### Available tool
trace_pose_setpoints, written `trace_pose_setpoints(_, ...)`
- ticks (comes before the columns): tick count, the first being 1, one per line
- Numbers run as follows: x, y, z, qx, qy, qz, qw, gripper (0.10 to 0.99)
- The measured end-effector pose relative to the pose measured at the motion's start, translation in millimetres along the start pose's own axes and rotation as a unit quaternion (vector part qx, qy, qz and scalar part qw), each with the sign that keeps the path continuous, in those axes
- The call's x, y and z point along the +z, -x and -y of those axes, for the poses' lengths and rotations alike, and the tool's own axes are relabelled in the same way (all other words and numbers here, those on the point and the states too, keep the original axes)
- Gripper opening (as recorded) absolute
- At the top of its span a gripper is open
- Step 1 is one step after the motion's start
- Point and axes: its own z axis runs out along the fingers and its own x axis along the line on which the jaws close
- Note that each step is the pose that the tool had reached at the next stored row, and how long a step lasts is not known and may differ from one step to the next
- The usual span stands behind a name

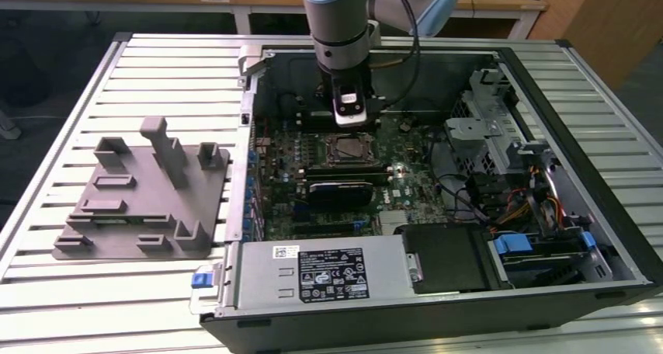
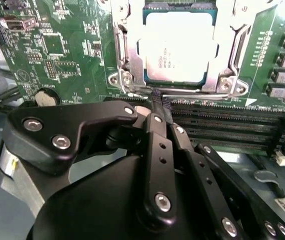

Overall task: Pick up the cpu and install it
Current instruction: 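Install the first cpu locking lever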

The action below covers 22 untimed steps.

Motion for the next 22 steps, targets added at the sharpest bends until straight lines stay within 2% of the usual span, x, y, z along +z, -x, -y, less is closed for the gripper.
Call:
trace_pose_setpoints(10,-16.3,1.9,-3.3,0.0,-0.0003,0.0001,1.0,0.106)
trace_pose_setpoints(17,-16.7,2.0,-3.5,0.0,-0.0003,0.0001,1.0,0.106)
trace_pose_setpoints(19,-16.6,2.1,-3.4,0.0,-0.0032,-0.0021,1.0,0.106)
trace_pose_setpoints(22,-16.2,2.9,-2.0,0.001,-0.0115,-0.0107,0.9999,0.106)
